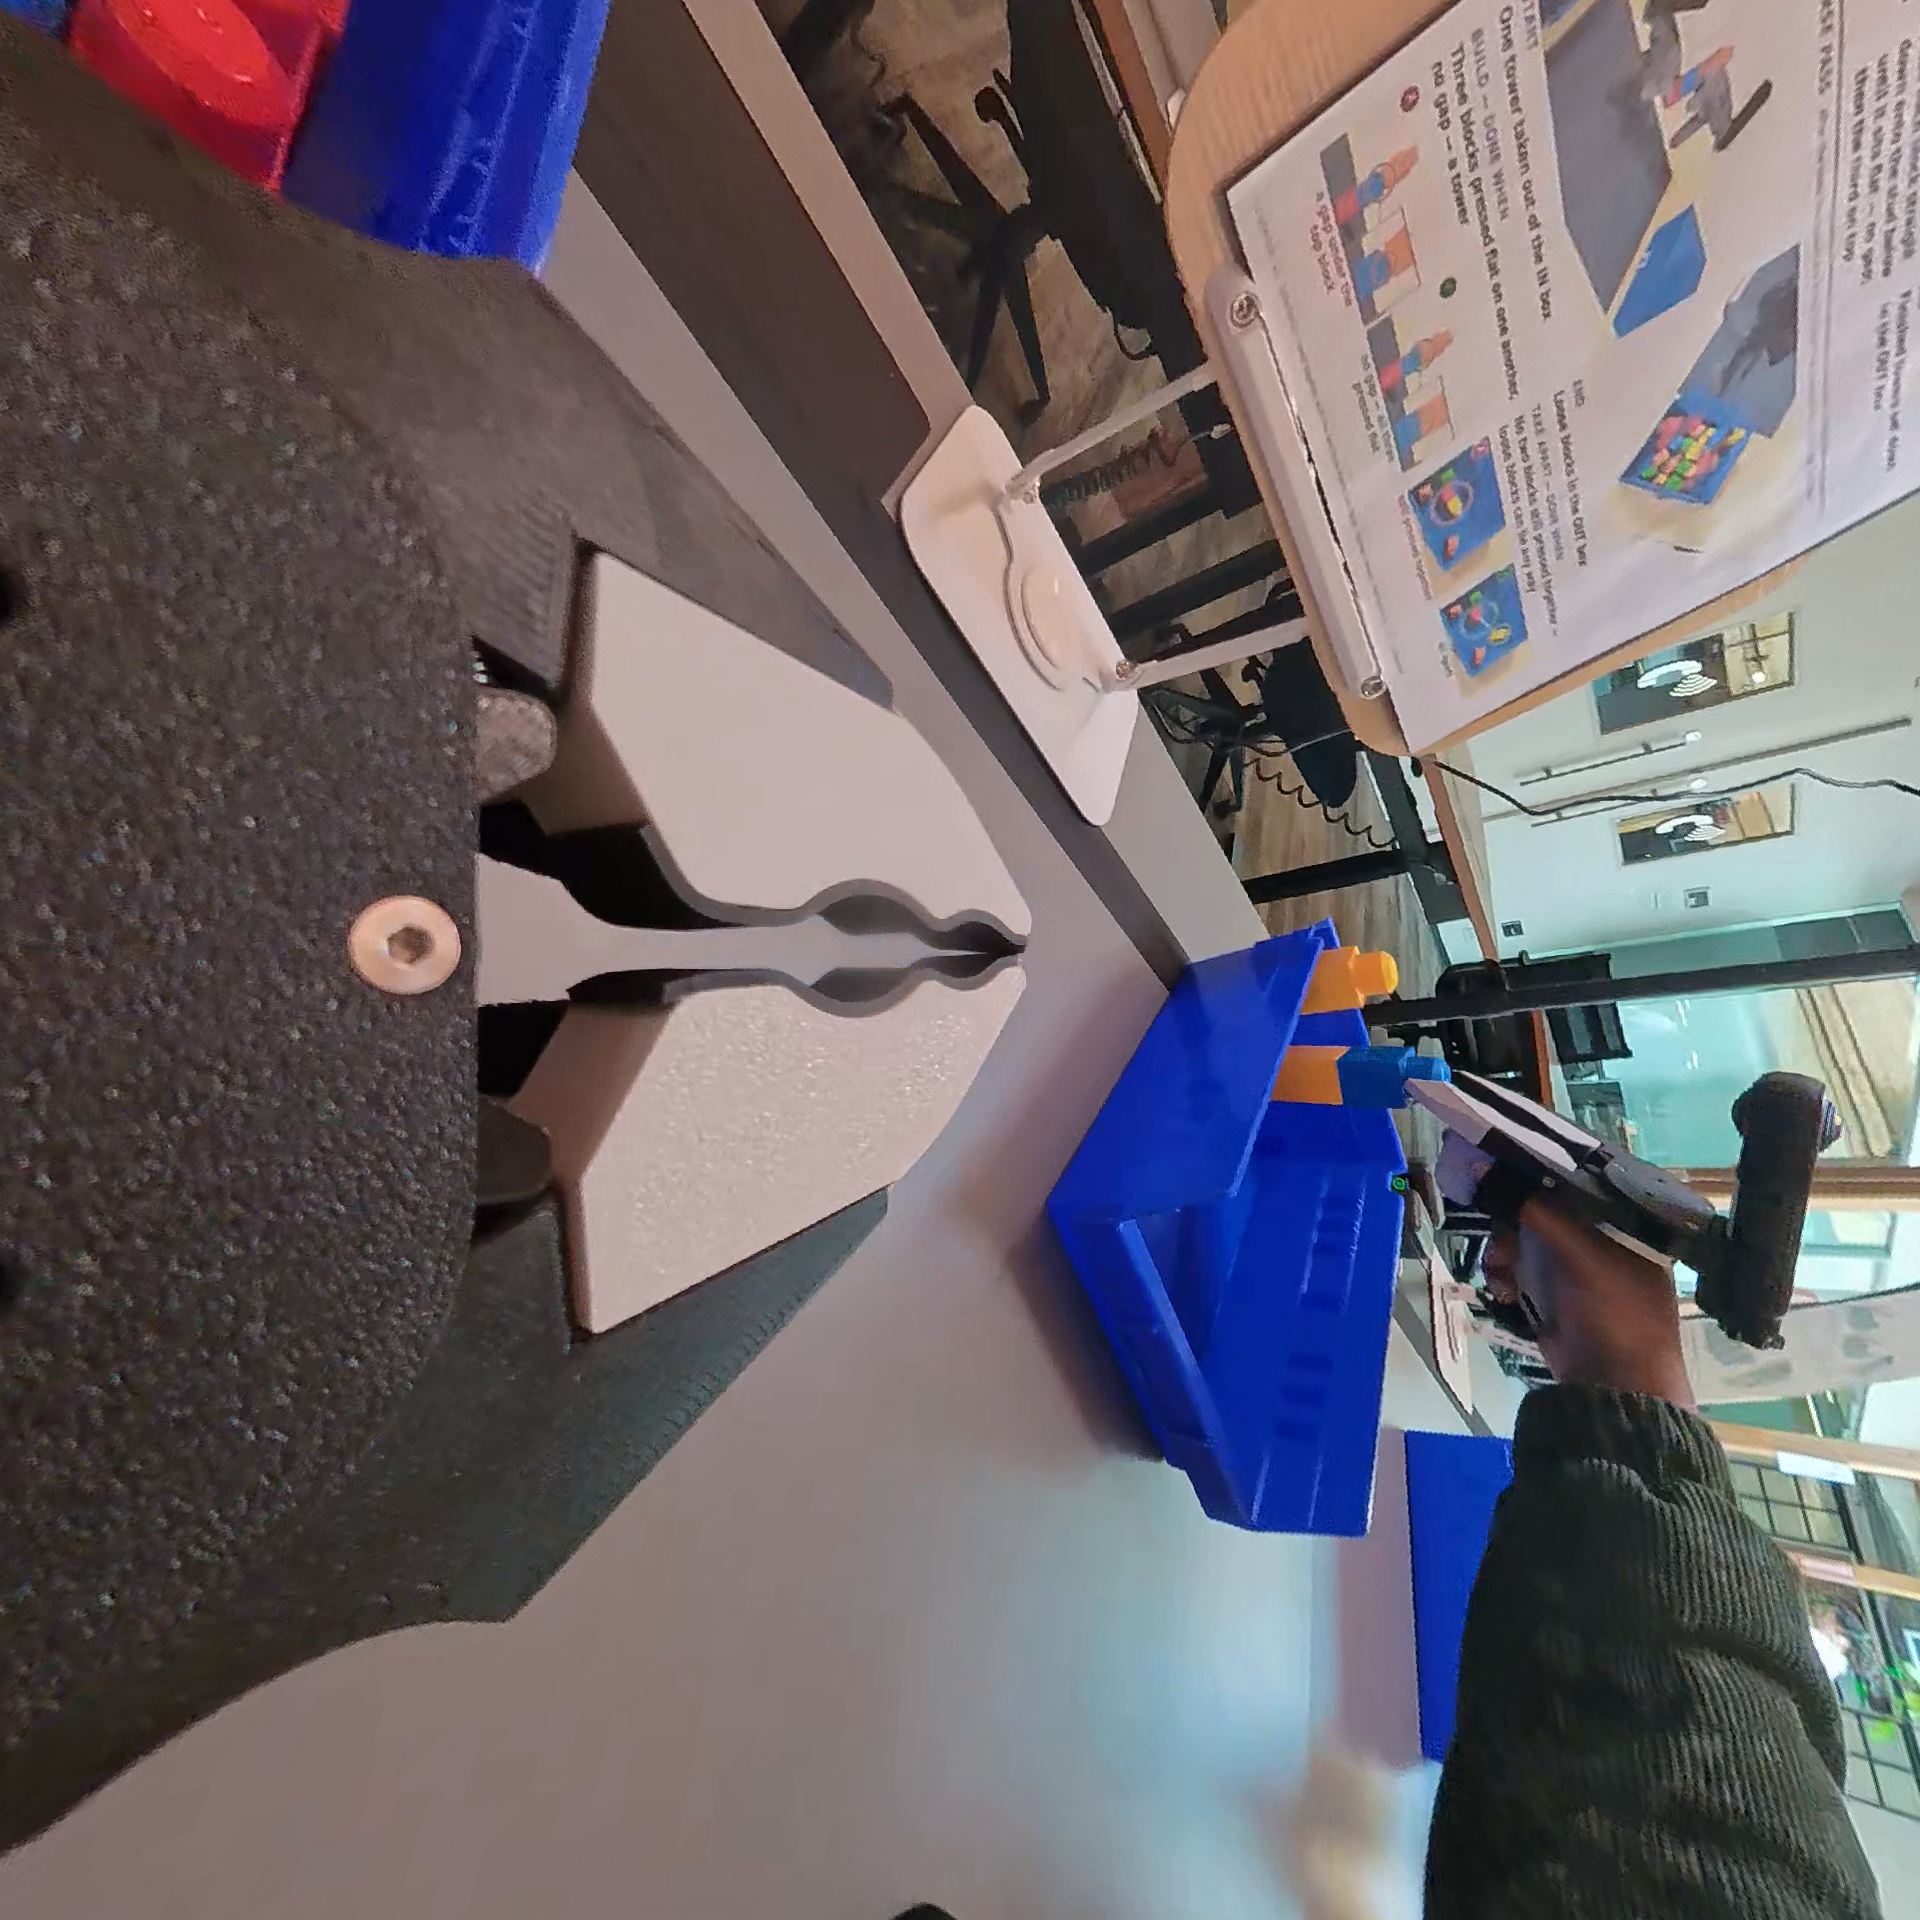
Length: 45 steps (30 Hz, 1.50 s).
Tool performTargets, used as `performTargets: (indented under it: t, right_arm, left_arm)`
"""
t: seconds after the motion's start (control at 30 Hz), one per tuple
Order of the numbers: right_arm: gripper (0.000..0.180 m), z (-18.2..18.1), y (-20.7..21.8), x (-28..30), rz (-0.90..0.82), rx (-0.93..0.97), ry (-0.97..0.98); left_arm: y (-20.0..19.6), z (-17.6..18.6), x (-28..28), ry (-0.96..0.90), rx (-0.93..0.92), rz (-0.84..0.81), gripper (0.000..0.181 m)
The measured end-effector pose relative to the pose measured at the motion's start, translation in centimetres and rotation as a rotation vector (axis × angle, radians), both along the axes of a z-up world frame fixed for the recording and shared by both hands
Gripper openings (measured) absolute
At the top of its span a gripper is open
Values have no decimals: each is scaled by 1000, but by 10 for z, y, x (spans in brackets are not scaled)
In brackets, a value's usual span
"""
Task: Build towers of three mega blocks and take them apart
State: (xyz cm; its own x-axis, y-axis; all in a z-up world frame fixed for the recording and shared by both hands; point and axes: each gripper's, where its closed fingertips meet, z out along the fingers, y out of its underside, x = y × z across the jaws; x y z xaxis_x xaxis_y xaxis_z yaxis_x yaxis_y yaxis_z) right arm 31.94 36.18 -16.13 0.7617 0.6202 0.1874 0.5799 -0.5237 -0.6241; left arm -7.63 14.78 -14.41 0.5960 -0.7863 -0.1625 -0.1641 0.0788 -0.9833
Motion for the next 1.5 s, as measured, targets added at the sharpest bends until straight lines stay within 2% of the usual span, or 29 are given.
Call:
performTargets:
  t: [0.3, 0.37, 0.53, 0.63, 0.73, 0.87, 0.97, 1.03, 1.1, 1.17, 1.27, 1.5]
  right_arm:
    - [30, -19, 38, -14, 110, -28, 31]
    - [36, -18, 38, -11, 102, -19, 26]
    - [44, 13, 23, -13, 63, 109, 59]
    - [45, 52, -6, -38, 53, 261, 131]
    - [45, 88, -62, -90, 86, 382, 308]
    - [45, 100, -153, -164, 155, 437, 514]
    - [37, 79, -212, -207, 185, 371, 612]
    - [9, 61, -244, -230, 221, 326, 640]
    - [0, 44, -267, -248, 259, 303, 648]
    - [0, 28, -275, -258, 286, 289, 633]
    - [0, 14, -277, -268, 308, 241, 674]
    - [3, -1, -278, -270, 329, 192, 682]
  left_arm:
    - [10, -14, -3, 12, -38, 7, 0]
    - [11, -11, -6, 0, -40, 21, 0]
    - [16, 8, -24, -50, -14, 92, 0]
    - [20, 31, -50, -90, 17, 177, 0]
    - [25, 58, -93, -118, 40, 295, 0]
    - [27, 74, -162, -66, -15, 420, 0]
    - [28, 63, -203, 73, -132, 454, 0]
    - [29, 44, -226, 248, -225, 452, 0]
    - [27, 20, -245, 446, -324, 435, 8]
    - [20, -7, -257, 614, -473, 376, 22]
    - [11, -41, -272, 857, -634, 305, 34]
    - [18, -87, -290, 1190, -795, 249, 42]
